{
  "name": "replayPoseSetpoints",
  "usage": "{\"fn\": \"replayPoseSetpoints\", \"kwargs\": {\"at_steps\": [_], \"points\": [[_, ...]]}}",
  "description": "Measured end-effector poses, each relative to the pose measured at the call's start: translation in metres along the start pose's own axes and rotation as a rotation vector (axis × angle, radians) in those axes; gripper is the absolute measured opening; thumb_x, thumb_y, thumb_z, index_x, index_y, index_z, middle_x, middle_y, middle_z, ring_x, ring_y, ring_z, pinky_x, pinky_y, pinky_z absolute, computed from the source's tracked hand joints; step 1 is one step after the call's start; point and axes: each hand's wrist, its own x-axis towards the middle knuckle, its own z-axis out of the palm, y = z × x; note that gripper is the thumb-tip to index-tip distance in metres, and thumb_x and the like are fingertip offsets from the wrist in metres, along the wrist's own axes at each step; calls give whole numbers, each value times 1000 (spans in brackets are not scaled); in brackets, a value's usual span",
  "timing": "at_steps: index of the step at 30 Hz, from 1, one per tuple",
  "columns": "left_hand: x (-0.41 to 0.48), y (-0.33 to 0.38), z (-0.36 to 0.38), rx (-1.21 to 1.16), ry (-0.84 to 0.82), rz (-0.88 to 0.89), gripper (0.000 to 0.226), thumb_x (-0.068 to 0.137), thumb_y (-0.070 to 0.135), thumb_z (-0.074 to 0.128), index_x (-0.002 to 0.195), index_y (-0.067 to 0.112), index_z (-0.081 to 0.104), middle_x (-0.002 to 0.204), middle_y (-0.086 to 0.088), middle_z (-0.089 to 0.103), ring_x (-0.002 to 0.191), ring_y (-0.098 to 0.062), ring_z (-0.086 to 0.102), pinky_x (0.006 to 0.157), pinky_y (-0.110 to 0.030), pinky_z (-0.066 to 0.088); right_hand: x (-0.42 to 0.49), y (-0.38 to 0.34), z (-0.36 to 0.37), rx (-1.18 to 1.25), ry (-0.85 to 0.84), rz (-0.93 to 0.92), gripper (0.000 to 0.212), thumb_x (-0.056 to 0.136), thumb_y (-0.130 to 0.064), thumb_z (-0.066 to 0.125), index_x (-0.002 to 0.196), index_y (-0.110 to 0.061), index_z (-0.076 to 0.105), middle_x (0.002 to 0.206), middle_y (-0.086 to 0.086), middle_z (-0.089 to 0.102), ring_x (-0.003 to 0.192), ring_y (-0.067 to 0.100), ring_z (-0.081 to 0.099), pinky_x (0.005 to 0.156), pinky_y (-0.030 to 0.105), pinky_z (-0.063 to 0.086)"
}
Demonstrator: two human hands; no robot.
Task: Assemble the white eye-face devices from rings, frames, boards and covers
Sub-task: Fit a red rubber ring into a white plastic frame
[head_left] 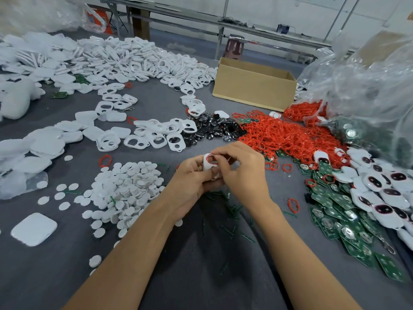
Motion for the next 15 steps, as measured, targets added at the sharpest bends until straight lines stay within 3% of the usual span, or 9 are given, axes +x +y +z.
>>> {"fn": "replayPoseSetpoints", "kwargs": {"at_steps": [5,10,15], "points": [[3,0,1,-74,89,-46,30,103,18,40,102,1,64,95,-11,73,82,-15,69,66,-28,58,-1,2,0,45,36,-6,14,77,6,69,83,-5,75,82,6,69,77,16,63,73,21,48],[4,-3,4,-2,201,26,31,103,16,40,97,4,68,86,-9,73,75,-13,68,59,-26,57,-3,0,4,180,64,58,15,76,8,70,81,-5,76,84,6,69,80,12,63,77,17,48],[3,-6,7,26,235,109,32,103,14,41,93,10,71,84,-4,75,76,-12,70,60,-26,57,-5,1,6,265,50,98,14,77,4,71,84,-6,76,89,1,71,90,15,65,85,31,52]]}}
